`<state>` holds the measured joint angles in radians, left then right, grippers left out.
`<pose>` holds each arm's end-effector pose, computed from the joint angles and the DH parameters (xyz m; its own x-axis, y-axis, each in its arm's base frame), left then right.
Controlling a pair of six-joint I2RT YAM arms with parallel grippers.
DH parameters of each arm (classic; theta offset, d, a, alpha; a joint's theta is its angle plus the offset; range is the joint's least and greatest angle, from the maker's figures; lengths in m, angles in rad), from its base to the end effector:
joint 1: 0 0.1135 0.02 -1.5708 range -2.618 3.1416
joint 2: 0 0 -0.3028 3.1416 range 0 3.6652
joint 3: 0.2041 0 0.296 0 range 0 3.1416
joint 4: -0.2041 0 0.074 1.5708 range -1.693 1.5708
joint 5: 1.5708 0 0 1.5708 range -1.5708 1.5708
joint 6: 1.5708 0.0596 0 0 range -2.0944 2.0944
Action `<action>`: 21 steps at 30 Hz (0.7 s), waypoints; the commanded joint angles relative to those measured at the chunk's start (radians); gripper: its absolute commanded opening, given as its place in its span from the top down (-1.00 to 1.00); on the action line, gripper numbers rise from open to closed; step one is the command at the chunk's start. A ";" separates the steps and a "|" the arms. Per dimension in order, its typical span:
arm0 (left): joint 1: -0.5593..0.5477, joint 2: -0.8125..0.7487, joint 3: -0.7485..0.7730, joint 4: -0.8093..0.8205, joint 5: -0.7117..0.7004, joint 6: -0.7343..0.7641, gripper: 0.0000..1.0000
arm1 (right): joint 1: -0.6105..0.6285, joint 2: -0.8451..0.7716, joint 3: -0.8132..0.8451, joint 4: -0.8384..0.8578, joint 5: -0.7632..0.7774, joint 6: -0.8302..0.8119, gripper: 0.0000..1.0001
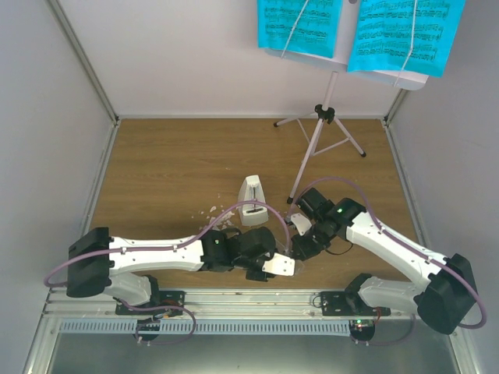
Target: Pack up the instrument practice props
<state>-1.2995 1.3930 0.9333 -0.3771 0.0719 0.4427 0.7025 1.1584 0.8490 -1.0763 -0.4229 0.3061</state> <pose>0.0876 -0.3308 0.2376 0.2374 0.7410 -0.6281 0.9652 -0.1068 0.2388 0.1495 0.1586 0.2336 -0.9103 -0.4105 -0.0539 -0.3907 0.8085 0.4401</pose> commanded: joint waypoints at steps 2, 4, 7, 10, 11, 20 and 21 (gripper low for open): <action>-0.010 0.021 0.015 0.012 -0.027 0.008 0.37 | 0.013 -0.003 0.032 -0.009 -0.014 -0.015 0.99; -0.013 0.026 0.010 0.020 -0.047 0.007 0.30 | 0.014 -0.003 0.032 -0.012 -0.014 -0.020 0.99; -0.017 0.029 0.007 0.032 -0.064 0.005 0.19 | 0.013 -0.003 0.031 -0.016 -0.014 -0.026 0.99; -0.018 0.030 0.006 0.042 -0.090 0.004 -0.01 | 0.014 -0.006 0.022 -0.011 -0.013 -0.029 0.99; -0.020 0.030 0.004 0.046 -0.092 0.004 -0.07 | 0.013 -0.005 0.021 -0.008 -0.015 -0.029 0.99; -0.036 0.031 -0.006 0.049 -0.073 0.002 0.30 | 0.014 0.010 0.025 0.003 -0.003 -0.023 0.99; -0.038 0.034 -0.005 0.048 -0.060 0.002 0.33 | 0.014 0.012 0.025 0.004 -0.002 -0.024 0.99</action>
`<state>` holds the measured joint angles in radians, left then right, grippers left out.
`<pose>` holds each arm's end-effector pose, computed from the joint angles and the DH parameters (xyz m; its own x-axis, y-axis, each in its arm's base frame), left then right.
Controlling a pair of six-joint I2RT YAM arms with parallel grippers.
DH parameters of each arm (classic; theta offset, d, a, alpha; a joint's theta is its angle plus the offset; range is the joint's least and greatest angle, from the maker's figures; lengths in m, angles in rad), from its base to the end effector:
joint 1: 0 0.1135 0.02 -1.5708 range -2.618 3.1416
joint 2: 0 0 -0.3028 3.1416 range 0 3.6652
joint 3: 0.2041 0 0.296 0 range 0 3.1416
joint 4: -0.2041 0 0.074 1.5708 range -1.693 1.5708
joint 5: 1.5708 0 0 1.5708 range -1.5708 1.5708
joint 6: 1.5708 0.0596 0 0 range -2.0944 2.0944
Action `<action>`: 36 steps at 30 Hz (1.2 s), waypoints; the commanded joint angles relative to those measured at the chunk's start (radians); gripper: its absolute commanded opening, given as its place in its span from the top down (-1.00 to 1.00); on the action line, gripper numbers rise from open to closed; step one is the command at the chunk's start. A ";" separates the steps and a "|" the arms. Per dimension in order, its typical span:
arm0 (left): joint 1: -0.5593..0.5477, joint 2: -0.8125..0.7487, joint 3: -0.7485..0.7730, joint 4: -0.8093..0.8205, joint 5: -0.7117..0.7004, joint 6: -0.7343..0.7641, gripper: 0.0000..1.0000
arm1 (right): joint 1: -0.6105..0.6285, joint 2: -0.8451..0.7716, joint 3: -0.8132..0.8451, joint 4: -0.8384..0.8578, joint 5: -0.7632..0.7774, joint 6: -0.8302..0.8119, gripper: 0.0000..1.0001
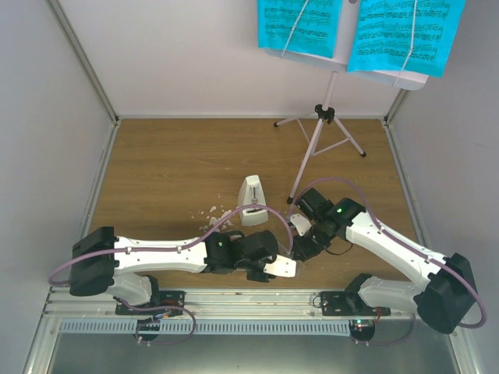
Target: Pack up the instrument practice props
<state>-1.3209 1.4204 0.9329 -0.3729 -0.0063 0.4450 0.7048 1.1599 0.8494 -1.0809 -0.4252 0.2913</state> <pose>0.0859 -0.3351 0.2288 0.2474 0.7712 -0.5866 0.9543 -0.0894 0.2850 0.1488 0.1588 0.2334 -0.9036 -0.4250 -0.0544 -0.4038 0.8021 0.4400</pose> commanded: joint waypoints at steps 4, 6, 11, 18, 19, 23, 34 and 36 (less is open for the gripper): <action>-0.021 0.021 0.002 0.040 0.035 -0.007 0.52 | 0.012 0.021 0.029 0.012 0.005 -0.011 0.99; -0.022 0.027 0.004 0.038 0.043 -0.011 0.55 | 0.011 0.023 0.031 0.012 0.014 -0.009 0.99; -0.027 0.037 0.004 0.035 0.065 -0.017 0.70 | 0.012 0.023 0.034 0.015 0.023 -0.007 0.99; -0.029 0.052 0.012 0.034 0.087 -0.034 0.80 | 0.012 0.023 0.034 0.013 0.029 -0.004 0.99; -0.029 0.054 0.013 0.035 0.089 -0.036 0.82 | 0.012 0.024 0.034 0.013 0.032 -0.002 0.99; -0.029 0.064 0.014 0.038 0.084 -0.046 0.95 | 0.011 0.021 0.039 0.012 0.035 -0.002 0.99; -0.026 0.111 0.020 0.036 -0.077 -0.175 1.00 | 0.012 -0.012 0.122 -0.045 0.148 0.034 -0.13; -0.022 0.106 0.009 0.042 -0.081 -0.229 1.00 | 0.011 -0.024 0.145 -0.058 0.238 0.084 -0.39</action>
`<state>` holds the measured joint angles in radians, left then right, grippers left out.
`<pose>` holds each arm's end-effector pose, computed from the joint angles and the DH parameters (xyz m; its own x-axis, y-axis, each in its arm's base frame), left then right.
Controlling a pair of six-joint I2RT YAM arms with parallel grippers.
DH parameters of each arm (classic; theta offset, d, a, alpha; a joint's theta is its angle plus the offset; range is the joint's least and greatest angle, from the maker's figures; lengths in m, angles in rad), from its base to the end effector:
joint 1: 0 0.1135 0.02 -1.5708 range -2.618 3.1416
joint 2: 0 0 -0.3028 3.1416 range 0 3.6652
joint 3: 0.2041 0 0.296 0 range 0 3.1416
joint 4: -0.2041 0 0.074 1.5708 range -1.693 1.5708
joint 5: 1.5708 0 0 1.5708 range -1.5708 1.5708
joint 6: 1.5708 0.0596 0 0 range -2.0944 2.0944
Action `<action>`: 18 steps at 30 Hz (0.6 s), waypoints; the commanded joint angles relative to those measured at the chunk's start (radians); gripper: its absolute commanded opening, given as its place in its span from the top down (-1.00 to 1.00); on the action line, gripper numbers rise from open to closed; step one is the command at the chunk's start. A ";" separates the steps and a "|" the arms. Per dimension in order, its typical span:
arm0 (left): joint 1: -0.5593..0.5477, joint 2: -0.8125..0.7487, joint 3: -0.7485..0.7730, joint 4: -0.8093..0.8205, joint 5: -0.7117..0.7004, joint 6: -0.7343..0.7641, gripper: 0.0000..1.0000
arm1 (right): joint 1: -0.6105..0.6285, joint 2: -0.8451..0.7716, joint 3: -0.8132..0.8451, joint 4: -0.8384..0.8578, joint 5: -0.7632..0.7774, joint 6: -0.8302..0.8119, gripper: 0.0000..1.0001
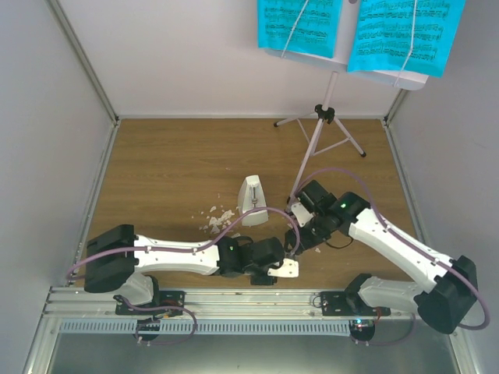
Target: Pack up the instrument practice props
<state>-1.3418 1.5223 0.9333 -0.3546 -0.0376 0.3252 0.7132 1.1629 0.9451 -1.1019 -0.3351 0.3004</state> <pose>0.0835 -0.3482 0.1967 0.1352 0.8265 -0.5464 0.9762 -0.0166 0.2163 0.1598 0.1641 0.2612 -0.9009 -0.4098 -0.1431 -0.4324 0.8187 0.3778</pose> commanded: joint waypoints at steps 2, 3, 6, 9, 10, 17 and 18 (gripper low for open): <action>0.004 -0.019 -0.013 0.046 -0.038 -0.181 1.00 | -0.009 -0.050 0.069 -0.025 0.217 0.125 -0.57; 0.009 -0.037 -0.026 0.062 -0.029 -0.213 1.00 | -0.020 -0.065 0.075 -0.009 0.231 0.145 -0.63; 0.041 -0.103 -0.068 0.118 0.000 -0.324 1.00 | -0.088 -0.123 0.061 0.081 0.215 0.185 -0.65; 0.104 -0.183 -0.130 0.208 0.058 -0.470 1.00 | -0.210 -0.174 0.013 0.183 0.145 0.186 -0.65; 0.129 -0.211 -0.155 0.245 0.091 -0.512 1.00 | -0.260 -0.193 0.001 0.219 0.114 0.185 -0.65; 0.344 -0.412 -0.231 0.428 0.277 -0.779 1.00 | -0.394 -0.343 -0.058 0.551 -0.100 0.248 -0.90; 0.376 -0.442 -0.250 0.470 0.331 -0.808 1.00 | -0.394 -0.371 -0.076 0.617 -0.142 0.253 -0.95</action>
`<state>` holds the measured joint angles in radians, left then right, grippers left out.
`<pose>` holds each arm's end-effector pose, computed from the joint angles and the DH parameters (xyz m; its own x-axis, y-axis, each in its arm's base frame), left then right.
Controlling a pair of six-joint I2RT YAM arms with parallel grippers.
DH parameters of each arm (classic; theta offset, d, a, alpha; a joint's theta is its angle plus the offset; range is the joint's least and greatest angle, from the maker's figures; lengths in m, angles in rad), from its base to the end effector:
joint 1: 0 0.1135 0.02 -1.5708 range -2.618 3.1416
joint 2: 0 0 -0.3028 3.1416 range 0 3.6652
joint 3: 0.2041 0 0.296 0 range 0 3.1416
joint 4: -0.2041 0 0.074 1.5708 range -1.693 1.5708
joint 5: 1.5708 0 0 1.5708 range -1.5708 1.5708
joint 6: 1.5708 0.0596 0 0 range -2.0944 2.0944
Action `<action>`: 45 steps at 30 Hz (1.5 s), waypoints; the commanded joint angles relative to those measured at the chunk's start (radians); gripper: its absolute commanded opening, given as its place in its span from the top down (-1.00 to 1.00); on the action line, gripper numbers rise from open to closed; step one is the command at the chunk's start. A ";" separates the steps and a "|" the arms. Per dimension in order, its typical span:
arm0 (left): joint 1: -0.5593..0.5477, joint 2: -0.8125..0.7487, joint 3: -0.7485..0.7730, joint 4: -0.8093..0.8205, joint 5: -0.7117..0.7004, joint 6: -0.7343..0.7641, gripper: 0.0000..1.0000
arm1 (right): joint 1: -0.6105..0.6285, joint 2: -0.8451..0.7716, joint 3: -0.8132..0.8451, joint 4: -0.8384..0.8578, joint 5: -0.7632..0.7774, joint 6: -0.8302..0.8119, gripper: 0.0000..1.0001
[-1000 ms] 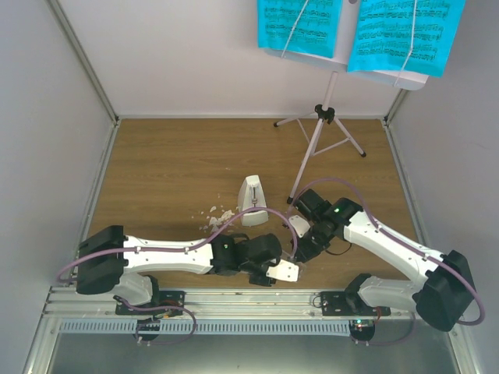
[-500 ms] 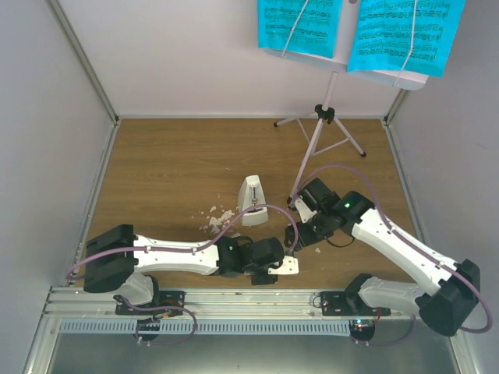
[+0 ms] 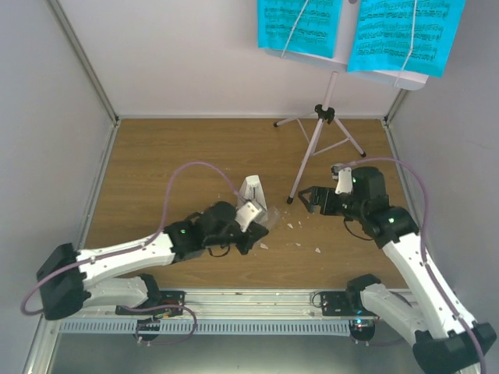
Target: Pack up the instrument practice props
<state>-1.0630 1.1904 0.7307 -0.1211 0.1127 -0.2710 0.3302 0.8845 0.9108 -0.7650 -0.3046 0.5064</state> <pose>0.1426 -0.2701 0.2467 -0.5017 0.3546 -0.7890 0.8092 0.5147 -0.2833 0.1957 0.0860 0.3272 -0.8088 0.2119 -0.5486 -0.1450 0.8322 0.5352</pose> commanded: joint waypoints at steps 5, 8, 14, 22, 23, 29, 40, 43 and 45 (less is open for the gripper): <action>0.227 -0.211 -0.117 0.470 0.463 -0.409 1.00 | -0.011 -0.207 -0.100 0.532 -0.403 0.058 -0.99; 0.247 -0.236 -0.120 0.572 0.590 -0.468 1.00 | -0.010 -0.214 -0.096 0.565 -0.477 0.052 -0.99; 0.253 -0.246 -0.122 0.793 0.715 -0.594 1.00 | 0.015 -0.205 -0.095 0.649 -0.601 0.070 -0.99; 0.253 -0.267 -0.071 0.681 0.679 -0.503 1.00 | 0.200 -0.162 -0.089 0.695 -0.471 0.097 -0.99; 0.253 -0.267 -0.072 0.686 0.678 -0.505 1.00 | 0.229 -0.158 -0.089 0.710 -0.444 0.100 -0.99; 0.252 -0.264 -0.069 0.696 0.666 -0.507 1.00 | 0.328 -0.130 -0.091 0.830 -0.366 0.133 -0.95; 0.253 -0.281 -0.071 0.686 0.634 -0.489 1.00 | 0.451 -0.058 -0.050 0.779 -0.223 0.070 -0.54; 0.253 -0.286 -0.075 0.684 0.636 -0.486 1.00 | 0.458 -0.056 -0.056 0.787 -0.215 0.077 -0.43; 0.253 -0.285 -0.076 0.682 0.635 -0.485 1.00 | 0.461 -0.053 -0.062 0.797 -0.220 0.082 -0.37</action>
<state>-0.8162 0.9264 0.6338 0.5293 0.7559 -0.7761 0.7765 0.8322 0.8345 0.0082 -0.5541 0.5926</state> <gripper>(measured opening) 0.035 0.706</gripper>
